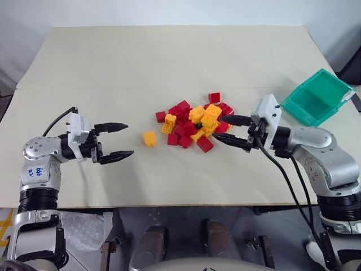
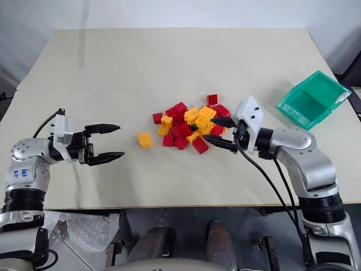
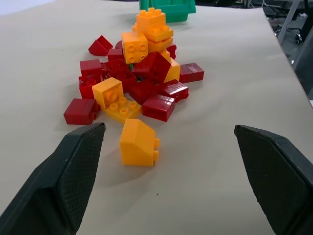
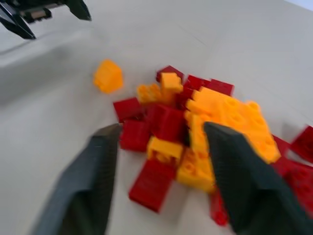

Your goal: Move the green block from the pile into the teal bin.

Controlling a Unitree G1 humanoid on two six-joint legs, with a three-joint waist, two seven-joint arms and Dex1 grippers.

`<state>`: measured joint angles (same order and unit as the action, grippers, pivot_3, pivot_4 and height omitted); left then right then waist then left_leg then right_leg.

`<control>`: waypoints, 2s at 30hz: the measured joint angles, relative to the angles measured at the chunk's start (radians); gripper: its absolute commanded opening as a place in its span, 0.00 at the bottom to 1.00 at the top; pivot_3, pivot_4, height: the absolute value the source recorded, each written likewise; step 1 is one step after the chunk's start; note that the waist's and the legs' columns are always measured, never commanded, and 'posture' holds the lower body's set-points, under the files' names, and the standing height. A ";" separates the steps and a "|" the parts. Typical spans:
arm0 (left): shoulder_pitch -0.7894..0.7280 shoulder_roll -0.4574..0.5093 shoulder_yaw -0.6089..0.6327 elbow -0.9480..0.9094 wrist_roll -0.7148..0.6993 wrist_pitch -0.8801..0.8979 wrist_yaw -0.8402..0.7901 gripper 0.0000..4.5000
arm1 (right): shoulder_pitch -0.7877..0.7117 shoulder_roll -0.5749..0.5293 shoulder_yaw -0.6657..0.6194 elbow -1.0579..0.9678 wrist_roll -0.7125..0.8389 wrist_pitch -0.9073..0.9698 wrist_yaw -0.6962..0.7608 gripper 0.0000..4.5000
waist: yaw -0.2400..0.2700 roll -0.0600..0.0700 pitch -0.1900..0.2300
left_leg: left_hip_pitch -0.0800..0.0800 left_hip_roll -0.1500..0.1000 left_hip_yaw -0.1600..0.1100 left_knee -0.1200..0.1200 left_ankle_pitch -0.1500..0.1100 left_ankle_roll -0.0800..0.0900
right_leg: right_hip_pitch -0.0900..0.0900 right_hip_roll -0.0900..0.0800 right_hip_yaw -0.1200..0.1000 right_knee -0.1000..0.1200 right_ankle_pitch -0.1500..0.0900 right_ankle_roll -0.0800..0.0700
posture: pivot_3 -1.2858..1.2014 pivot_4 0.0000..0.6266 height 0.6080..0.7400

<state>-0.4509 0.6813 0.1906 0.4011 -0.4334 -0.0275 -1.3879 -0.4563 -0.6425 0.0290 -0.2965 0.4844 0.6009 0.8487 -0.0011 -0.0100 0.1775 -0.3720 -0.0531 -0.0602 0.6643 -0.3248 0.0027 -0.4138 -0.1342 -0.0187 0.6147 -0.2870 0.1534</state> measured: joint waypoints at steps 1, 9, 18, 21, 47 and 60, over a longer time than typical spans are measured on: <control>-0.001 -0.003 0.000 0.000 -0.003 -0.003 0.000 1.00 | -0.005 0.025 0.014 -0.018 0.000 0.022 -0.024 0.31 | 0.000 0.000 0.000 | 0.000 0.000 0.000 0.000 0.000 0.000 | 0.000 0.000 0.000 0.000 0.000 0.000 | 0.52 0.24 1.00; -0.024 -0.028 0.009 0.009 -0.014 -0.051 -0.003 1.00 | -0.059 0.243 0.148 -0.042 -0.047 0.112 -0.203 0.00 | -0.005 0.000 0.000 | 0.000 0.000 0.000 0.000 0.000 0.000 | -0.001 0.001 0.000 0.002 0.000 0.000 | 0.52 0.24 1.00; -0.043 -0.050 0.011 0.019 -0.034 -0.095 -0.031 1.00 | -0.202 0.484 0.253 0.330 -0.236 -0.049 -0.331 0.00 | -0.018 0.000 0.000 | 0.000 -0.001 0.000 -0.001 0.000 -0.001 | -0.004 0.001 0.000 0.006 0.000 -0.001 | 0.52 0.24 1.00; -0.044 -0.056 0.011 0.011 -0.034 -0.096 -0.020 1.00 | -0.246 0.545 0.260 0.467 -0.299 -0.126 -0.382 0.00 | -0.028 0.000 0.000 | 0.000 -0.002 0.000 0.000 0.000 0.000 | -0.004 0.000 0.001 0.007 0.000 -0.001 | 0.52 0.24 1.00; -0.038 -0.081 0.016 0.015 -0.034 -0.111 -0.002 1.00 | -0.160 0.079 0.058 0.296 -0.273 -0.038 -0.145 0.00 | -0.024 0.001 0.000 | -0.001 -0.002 0.000 -0.001 -0.001 0.001 | -0.002 0.001 0.000 0.003 0.000 -0.001 | 0.52 0.24 1.00; -0.050 -0.093 0.008 0.045 -0.034 -0.127 -0.003 1.00 | -0.074 -0.237 -0.051 0.141 -0.087 0.066 0.175 0.78 | -0.023 0.001 0.001 | -0.001 0.000 0.002 -0.001 -0.001 0.002 | -0.002 0.000 0.000 -0.003 0.000 0.000 | 0.52 0.24 1.00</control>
<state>-0.5005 0.5887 0.1986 0.4461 -0.4672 -0.1542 -1.3906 -0.5299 -0.8794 -0.0215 -0.1557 0.3974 0.6667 1.0237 -0.0239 -0.0093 0.1780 -0.3733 -0.0527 -0.0578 0.6635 -0.3262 0.0043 -0.4155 -0.1341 -0.0187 0.6121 -0.2870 0.1535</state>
